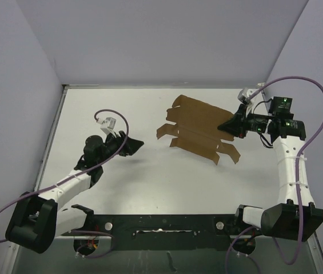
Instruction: Fold the paper box
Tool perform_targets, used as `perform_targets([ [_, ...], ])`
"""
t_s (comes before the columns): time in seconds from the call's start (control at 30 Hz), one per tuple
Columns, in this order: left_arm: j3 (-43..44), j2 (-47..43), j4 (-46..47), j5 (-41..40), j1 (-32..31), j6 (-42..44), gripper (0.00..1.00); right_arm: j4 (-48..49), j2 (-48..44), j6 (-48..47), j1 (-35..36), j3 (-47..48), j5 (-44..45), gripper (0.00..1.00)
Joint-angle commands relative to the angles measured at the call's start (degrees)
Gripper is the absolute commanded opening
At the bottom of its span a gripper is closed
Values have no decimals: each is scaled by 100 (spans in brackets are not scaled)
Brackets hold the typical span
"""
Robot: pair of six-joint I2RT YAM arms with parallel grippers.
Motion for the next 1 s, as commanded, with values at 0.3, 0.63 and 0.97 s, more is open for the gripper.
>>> perform_targets([
  [0.3, 1011, 622, 1338, 1522, 655, 913, 31, -1851, -115, -873, 11, 926, -600, 0],
  [0.63, 1737, 426, 1647, 2990, 370, 1663, 46, -2548, -123, -1454, 291, 1272, -950, 0],
  [0.97, 2241, 1153, 2439, 4235, -270, 1886, 55, -3202, -117, -2209, 453, 1650, -1143, 0],
])
